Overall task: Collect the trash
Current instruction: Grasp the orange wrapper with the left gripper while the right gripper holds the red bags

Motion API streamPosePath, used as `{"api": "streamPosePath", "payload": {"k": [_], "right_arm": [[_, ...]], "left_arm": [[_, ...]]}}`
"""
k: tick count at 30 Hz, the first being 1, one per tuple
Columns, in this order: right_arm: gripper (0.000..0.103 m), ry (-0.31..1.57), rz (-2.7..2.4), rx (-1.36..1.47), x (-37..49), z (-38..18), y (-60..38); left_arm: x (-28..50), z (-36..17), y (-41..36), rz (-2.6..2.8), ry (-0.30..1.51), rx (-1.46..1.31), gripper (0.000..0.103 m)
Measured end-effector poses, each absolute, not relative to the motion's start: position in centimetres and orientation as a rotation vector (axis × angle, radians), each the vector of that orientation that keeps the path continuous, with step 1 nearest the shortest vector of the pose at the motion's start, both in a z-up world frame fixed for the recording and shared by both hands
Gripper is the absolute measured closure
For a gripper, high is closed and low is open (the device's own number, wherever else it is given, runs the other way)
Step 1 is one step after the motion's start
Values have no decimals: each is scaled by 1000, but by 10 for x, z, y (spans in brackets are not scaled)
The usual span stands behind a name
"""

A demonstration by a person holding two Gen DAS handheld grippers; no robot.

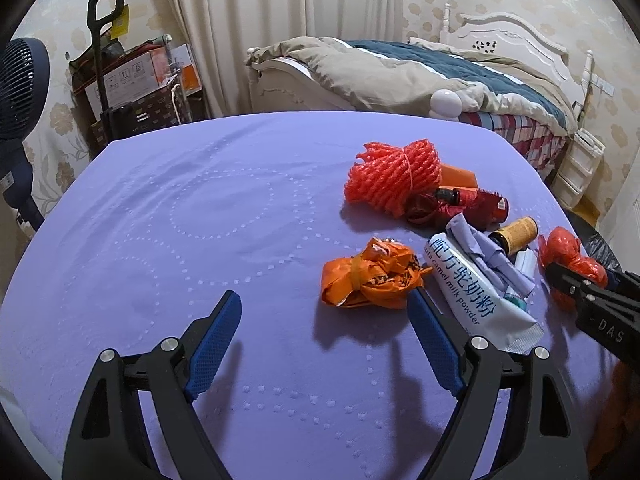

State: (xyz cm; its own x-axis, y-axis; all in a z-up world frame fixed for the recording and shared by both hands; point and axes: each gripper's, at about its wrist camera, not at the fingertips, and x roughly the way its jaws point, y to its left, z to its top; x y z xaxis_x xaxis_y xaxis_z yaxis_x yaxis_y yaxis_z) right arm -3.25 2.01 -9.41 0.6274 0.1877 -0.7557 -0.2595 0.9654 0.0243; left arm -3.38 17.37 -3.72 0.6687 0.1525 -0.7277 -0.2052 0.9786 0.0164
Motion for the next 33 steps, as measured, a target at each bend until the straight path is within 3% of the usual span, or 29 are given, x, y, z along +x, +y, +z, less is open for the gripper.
{"api": "streamPosePath", "payload": {"k": [30, 32, 33], "right_arm": [[57, 857, 257, -89, -31, -95, 21], [57, 858, 257, -90, -31, -95, 22], [57, 858, 257, -91, -31, -96, 22]], "left_arm": [[3, -39, 188, 254, 844, -66, 19], [2, -40, 190, 244, 843, -77, 24], [3, -40, 191, 224, 846, -84, 35]]}}
